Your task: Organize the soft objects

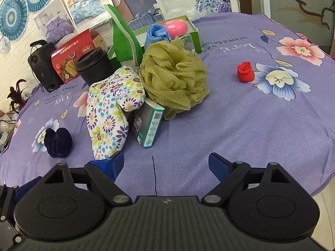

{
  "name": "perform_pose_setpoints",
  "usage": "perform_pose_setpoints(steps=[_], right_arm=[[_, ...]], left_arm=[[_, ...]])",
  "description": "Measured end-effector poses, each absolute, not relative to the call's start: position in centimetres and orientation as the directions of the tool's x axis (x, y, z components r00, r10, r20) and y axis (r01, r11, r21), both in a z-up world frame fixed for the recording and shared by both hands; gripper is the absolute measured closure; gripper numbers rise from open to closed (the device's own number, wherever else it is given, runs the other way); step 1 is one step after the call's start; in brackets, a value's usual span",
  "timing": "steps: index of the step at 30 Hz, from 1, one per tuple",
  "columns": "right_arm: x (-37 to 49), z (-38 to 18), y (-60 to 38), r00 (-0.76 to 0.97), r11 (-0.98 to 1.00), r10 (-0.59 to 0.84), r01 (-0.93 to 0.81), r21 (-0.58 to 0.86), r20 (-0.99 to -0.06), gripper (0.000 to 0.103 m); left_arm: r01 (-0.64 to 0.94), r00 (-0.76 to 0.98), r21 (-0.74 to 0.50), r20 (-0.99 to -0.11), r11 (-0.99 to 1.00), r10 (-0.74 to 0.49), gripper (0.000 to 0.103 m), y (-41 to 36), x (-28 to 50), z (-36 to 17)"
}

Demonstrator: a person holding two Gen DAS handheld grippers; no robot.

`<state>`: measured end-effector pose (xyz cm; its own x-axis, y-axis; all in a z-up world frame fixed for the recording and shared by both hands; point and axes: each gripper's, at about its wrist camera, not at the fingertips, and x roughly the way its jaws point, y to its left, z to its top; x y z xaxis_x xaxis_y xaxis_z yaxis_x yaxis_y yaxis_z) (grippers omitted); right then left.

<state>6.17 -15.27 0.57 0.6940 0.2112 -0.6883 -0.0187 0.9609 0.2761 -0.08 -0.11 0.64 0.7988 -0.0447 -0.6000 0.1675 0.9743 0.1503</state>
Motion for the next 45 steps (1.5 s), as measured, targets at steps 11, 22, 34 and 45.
perform_pose_setpoints(steps=[11,22,34,45], right_arm=[[6.19,0.54,-15.02,0.697,0.965,0.200,-0.018,0.262,-0.689,0.028],[6.25,0.65,-15.03,0.695,0.966,0.199,-0.020,0.258,-0.690,0.028],[6.33,0.72,-14.85,0.695,0.967,0.199,-0.027,0.252,-0.691,0.028],[6.32,0.68,-14.77,0.695,0.967,0.202,-0.031,0.251,-0.691,0.028]], left_arm=[[0.178,0.787,0.117,-0.613,0.977,-0.071,0.002,0.88,0.11,0.44],[0.183,0.777,0.108,-0.625,0.977,-0.076,0.002,0.90,0.26,0.25],[0.191,0.769,0.106,-0.634,0.976,-0.081,0.002,0.78,0.49,0.25],[0.197,0.763,0.101,-0.640,0.975,-0.087,0.002,0.79,0.56,0.11]])
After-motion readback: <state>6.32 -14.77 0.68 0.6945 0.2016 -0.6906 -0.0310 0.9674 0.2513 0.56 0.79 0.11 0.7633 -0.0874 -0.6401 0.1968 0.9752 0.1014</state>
